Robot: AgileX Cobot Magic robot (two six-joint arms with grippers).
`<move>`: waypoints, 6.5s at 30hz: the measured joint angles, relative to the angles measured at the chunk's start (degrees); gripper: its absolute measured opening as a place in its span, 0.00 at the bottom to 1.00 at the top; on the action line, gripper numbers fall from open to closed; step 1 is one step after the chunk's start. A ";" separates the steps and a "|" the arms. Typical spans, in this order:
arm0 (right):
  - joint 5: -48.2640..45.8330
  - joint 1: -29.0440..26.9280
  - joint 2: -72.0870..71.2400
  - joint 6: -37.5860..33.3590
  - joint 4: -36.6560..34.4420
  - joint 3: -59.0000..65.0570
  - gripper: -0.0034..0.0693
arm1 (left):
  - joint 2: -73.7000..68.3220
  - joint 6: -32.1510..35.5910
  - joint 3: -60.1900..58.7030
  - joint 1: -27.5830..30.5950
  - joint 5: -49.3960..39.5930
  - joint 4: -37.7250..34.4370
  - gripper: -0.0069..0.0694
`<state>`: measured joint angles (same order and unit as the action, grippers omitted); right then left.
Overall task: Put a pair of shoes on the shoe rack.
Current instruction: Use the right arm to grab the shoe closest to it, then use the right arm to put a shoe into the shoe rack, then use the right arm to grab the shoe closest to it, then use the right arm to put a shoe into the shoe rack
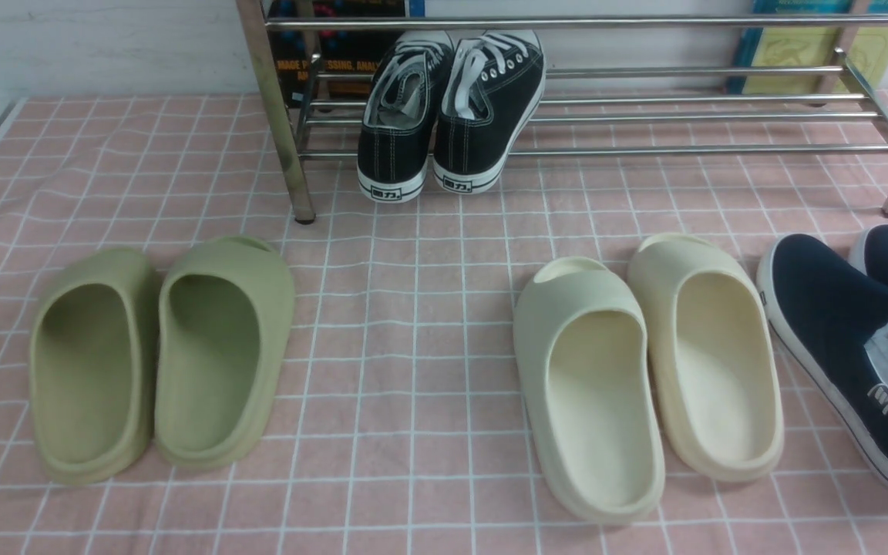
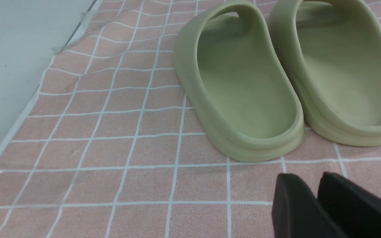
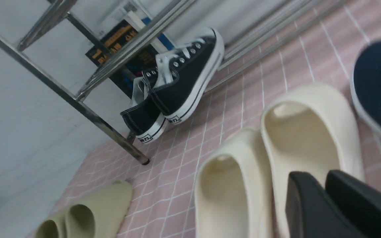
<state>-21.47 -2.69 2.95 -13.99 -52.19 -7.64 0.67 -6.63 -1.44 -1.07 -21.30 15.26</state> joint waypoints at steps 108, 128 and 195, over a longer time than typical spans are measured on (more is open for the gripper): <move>-49.81 9.50 117.39 6.16 49.54 -119.62 0.61 | 0.00 0.00 0.00 0.00 -0.22 0.49 0.37; -28.41 9.50 119.10 11.11 56.63 -97.68 0.03 | 0.00 0.00 0.00 0.00 -0.28 0.53 0.39; -34.09 -0.42 84.99 13.99 55.09 -61.34 0.07 | 0.00 0.00 0.00 0.00 -0.38 0.73 0.40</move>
<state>-55.56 -3.11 87.93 0.00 2.90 -68.98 0.67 -6.63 -1.44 -1.07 -21.69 15.99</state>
